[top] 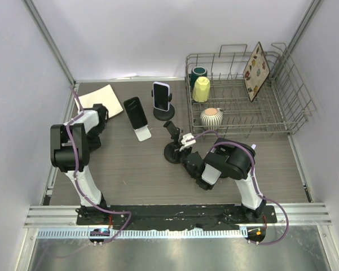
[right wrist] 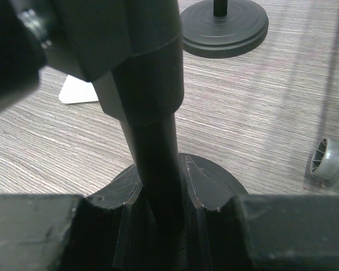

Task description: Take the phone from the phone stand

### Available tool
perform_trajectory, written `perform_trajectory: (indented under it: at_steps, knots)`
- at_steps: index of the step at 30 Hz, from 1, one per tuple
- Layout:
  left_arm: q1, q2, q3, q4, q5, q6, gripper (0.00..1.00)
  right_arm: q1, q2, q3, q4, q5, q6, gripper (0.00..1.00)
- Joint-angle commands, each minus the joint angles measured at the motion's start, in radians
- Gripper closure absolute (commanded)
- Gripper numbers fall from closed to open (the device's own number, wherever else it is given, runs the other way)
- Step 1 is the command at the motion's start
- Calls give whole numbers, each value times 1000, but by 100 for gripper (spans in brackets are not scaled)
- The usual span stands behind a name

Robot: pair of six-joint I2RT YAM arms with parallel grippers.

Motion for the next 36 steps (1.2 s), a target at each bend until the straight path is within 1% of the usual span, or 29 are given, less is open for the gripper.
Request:
perform_trajectory:
  at_steps: [1,5,7,8,10,11,13,18,22,23,25,26,28,29,30,31,32,33,36]
  knots:
    - [-3,-59,1,22,35,-18,31,5,28,-38,165,-14,49,99]
    - [-5,-106,-9,33,61,-16,21,5,25,-40,165,-19,46,99]
    - [-5,-146,-19,42,81,-16,17,5,22,-40,165,-17,41,99]
    - [-5,-163,-24,42,85,-16,13,4,20,-41,165,-22,41,99]
    - [-5,-221,-39,49,101,-18,8,5,18,-41,165,-27,36,99]
    - [-5,-241,-45,57,107,-16,3,5,18,-41,165,-28,38,99]
    - [-5,-304,-65,71,141,-18,0,5,17,-43,167,-39,36,99]
    - [-5,-434,-114,117,222,-31,0,5,22,-41,167,-54,36,99]
    - [-6,-565,-165,160,329,-27,0,5,12,-43,156,-59,39,99]
    - [-6,-632,-179,187,390,-21,0,5,8,-43,152,-56,41,99]
    - [-8,-704,-229,223,447,-12,0,4,-3,-40,123,-42,41,99]
    - [-14,-782,-249,264,490,-15,0,7,-9,-29,112,-39,38,99]
    - [-23,-858,-321,315,559,-24,0,5,-6,-15,87,-25,36,99]
    - [-34,-920,-346,368,638,-18,0,4,0,3,83,-16,32,99]
    - [-38,-951,-384,385,662,-18,0,5,5,12,76,-10,30,99]
    - [-38,-974,-398,398,679,-16,0,4,6,23,57,-5,30,99]
    - [-69,-994,-404,413,693,-12,0,4,9,49,44,9,29,99]
    - [-75,-1025,-412,418,691,1,0,4,15,61,31,12,27,99]
    - [-112,-1038,-400,415,653,33,0,4,29,115,-8,44,12,99]
